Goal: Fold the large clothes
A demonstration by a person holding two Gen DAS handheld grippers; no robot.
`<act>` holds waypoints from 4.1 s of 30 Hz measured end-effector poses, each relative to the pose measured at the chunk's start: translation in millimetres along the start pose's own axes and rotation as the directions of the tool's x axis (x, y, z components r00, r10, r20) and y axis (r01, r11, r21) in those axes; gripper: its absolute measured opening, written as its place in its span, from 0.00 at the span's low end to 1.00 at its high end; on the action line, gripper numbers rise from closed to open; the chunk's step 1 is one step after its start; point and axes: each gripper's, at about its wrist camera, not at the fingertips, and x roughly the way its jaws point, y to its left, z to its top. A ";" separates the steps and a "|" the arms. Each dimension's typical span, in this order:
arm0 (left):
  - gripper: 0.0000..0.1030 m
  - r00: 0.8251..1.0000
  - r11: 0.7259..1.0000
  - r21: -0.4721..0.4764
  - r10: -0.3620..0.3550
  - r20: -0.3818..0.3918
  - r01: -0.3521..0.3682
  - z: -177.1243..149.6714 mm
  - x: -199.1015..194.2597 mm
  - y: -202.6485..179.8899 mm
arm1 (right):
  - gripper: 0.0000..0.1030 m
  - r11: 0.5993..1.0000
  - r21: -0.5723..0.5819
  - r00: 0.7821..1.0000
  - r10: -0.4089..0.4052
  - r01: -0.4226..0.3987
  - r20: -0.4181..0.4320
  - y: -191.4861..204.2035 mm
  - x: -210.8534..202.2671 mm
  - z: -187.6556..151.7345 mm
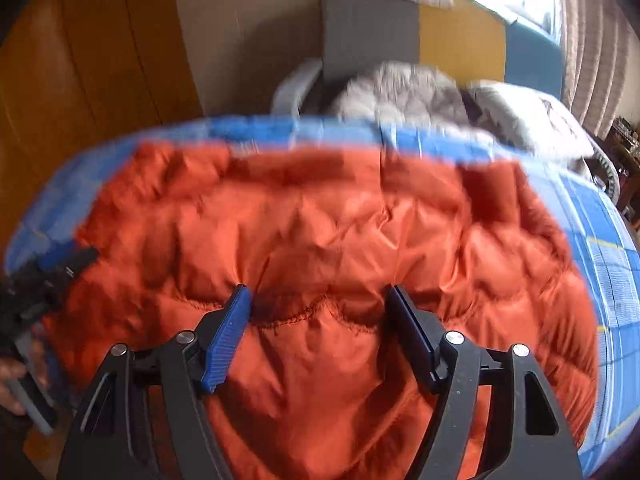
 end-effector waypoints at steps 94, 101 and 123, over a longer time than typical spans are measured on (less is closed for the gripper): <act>0.48 0.996 0.997 0.060 0.056 -0.069 -0.052 15.2 40.5 -60.5 | 0.15 0.938 0.327 0.992 0.122 -0.116 0.000 -121.8 -43.4 -19.6; 0.48 0.998 0.998 0.056 0.037 -0.059 -0.033 11.9 43.1 -58.4 | 0.14 0.946 0.302 0.993 0.112 -0.119 0.040 -93.3 -75.2 -10.2; 0.46 0.991 0.992 -0.026 -0.122 -0.059 0.121 9.8 40.8 -35.6 | 0.14 0.952 0.264 0.988 0.148 -0.156 0.049 66.1 -72.1 40.0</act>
